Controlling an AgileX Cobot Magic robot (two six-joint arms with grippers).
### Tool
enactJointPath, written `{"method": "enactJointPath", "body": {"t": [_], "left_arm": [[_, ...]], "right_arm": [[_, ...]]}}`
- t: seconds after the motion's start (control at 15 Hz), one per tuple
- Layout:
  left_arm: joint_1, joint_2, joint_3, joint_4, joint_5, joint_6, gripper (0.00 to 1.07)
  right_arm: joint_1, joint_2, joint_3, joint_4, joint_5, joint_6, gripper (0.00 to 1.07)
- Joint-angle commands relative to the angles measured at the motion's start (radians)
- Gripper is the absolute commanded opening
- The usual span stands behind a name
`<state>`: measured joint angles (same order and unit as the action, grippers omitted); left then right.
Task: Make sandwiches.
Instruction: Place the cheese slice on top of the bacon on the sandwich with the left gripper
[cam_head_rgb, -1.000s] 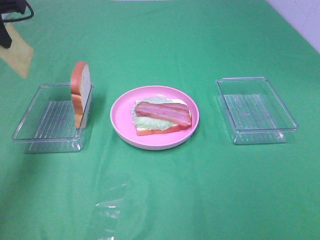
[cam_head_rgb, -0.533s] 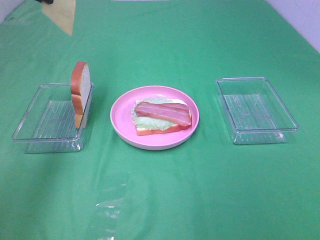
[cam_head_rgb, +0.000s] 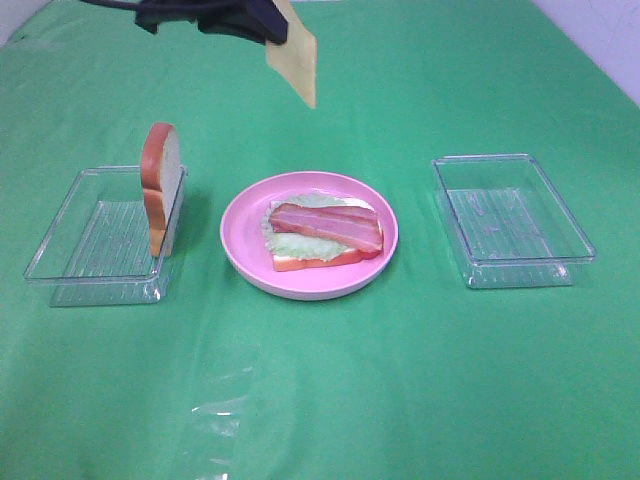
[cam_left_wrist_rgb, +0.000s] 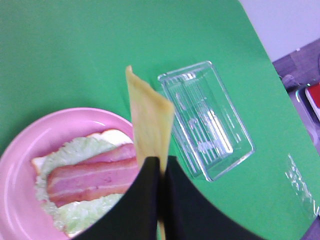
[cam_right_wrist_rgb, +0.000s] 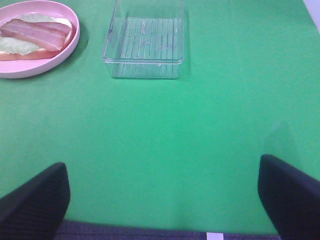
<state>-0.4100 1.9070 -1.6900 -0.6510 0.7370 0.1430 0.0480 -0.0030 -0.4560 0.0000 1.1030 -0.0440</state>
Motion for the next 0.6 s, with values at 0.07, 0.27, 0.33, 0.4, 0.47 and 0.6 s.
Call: {"method": "enactJointPath", "body": {"t": [0.07,0.27,0.33,0.4,0.47,0.6], "left_arm": [[-0.040,0.068,-0.003,-0.052,-0.009,0.028,0.00],[-0.076,0.149,-0.003,-0.059,-0.004,0.034,0.00],[-0.077,0.193,-0.003,-0.093,0.002,0.057,0.00],[-0.077,0.205,-0.003,-0.110,0.008,0.076,0.00],[-0.077,0.224,-0.003,-0.146,0.018,0.113,0.00],[-0.077,0.252,-0.003,-0.141,0.023,0.122,0.00]], "right_arm": [[0.000,-0.034,0.004,0.000,-0.007,0.000,0.98],[0.000,-0.034,0.004,0.000,-0.007,0.000,0.98],[0.000,-0.034,0.004,0.000,-0.007,0.000,0.98],[0.000,-0.034,0.004,0.000,-0.007,0.000,0.98],[0.000,-0.034,0.004,0.000,-0.007,0.000,0.98],[0.000,-0.034,0.004,0.000,-0.007,0.000,0.98]]}}
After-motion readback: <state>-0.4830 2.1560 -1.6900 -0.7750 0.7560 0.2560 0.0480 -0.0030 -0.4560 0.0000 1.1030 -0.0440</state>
